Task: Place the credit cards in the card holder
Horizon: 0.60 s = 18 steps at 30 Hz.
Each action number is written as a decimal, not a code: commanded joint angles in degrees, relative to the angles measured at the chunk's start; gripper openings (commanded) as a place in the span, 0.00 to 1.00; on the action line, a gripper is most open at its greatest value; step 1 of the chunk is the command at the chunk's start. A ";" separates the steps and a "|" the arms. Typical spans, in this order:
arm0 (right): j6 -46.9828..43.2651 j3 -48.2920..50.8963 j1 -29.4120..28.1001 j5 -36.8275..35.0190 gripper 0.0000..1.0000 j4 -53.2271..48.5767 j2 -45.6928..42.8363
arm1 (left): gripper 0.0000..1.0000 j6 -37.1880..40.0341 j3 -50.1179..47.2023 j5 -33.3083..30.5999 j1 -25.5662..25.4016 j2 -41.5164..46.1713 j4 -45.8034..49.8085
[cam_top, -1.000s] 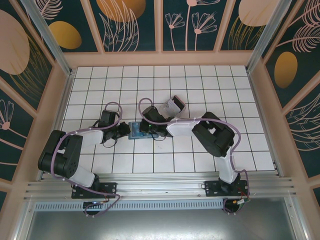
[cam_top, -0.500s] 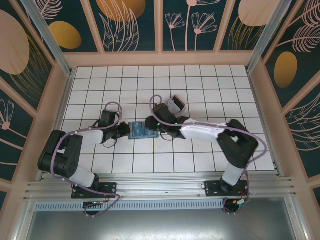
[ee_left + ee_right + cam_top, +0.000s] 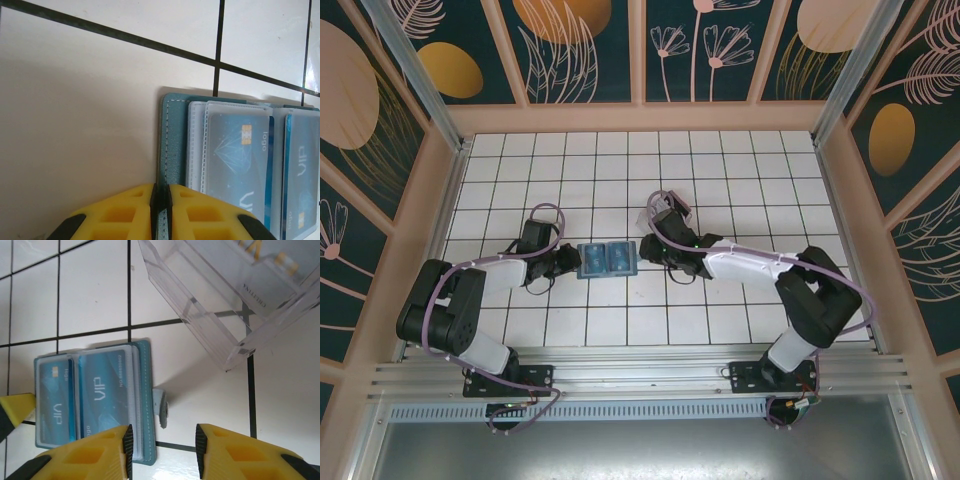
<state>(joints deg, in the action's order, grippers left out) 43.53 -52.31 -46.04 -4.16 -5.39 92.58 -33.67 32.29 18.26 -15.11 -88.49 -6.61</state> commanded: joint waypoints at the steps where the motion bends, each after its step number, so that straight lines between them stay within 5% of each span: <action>1: -1.30 -0.67 0.33 1.43 0.41 0.97 2.35 | 0.18 0.78 -0.26 2.14 -0.84 -1.33 4.59; 15: -3.16 -4.64 0.87 2.13 0.31 3.86 8.97 | 0.18 0.98 -0.66 1.92 -0.86 -0.98 4.79; 18: -3.49 -5.21 0.87 2.75 0.20 3.93 9.33 | 0.18 0.89 -0.74 1.95 -0.88 -0.99 4.59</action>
<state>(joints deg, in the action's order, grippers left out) 40.82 -55.79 -45.45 -2.50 -2.74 100.92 -33.67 32.29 18.24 -15.11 -88.49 -6.61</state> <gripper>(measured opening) 0.223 0.179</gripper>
